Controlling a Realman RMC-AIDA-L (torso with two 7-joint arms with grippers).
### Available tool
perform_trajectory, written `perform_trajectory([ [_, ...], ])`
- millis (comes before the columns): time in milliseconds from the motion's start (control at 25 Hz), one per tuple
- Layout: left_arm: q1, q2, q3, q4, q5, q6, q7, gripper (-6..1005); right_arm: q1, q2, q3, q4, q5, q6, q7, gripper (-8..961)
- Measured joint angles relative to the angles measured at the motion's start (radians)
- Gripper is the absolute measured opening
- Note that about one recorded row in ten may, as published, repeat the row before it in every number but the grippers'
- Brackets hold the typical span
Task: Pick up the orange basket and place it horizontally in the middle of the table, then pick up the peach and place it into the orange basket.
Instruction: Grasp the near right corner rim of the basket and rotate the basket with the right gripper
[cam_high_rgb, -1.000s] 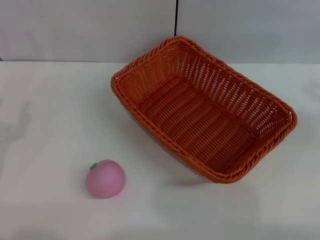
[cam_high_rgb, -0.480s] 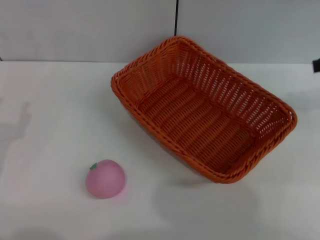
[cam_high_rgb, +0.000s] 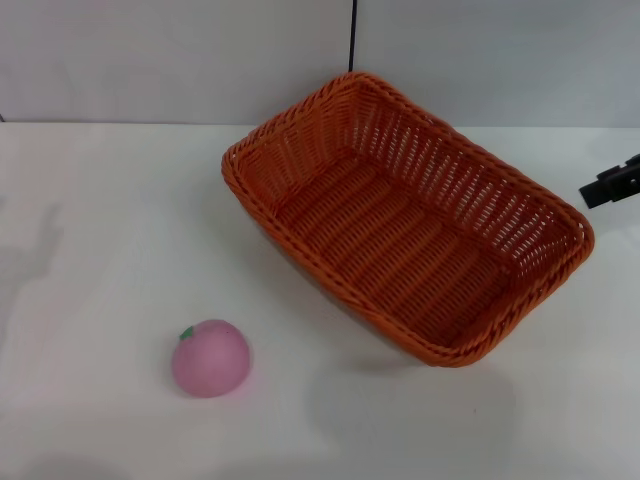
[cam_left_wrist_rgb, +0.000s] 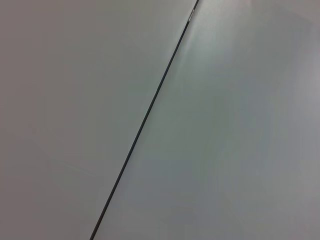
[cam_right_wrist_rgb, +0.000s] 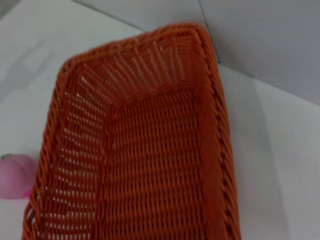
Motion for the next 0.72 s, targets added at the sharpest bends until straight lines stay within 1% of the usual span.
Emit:
perform_trajectory([
  [160,0.001,0.000,0.000,0.000,0.000,0.000,0.000,754,0.002,0.019,-0.031,0.001,-0.016,0.024,0.003,447],
  [360,0.005,0.000,0.000,0.000,0.000,0.000,0.000,754,0.012,0.058,-0.052,0.005,-0.085,0.062,0.013,447],
  [560,0.010,0.000,0.000,0.000,0.000,-0.001,-0.001,755,0.026,0.082,-0.077,0.067,-0.101,0.127,0.013,430],
  [720,0.013,0.000,0.000,0.006,0.000,-0.002,0.000,755,0.031,0.111,-0.079,0.090,-0.103,0.171,-0.002,416],
])
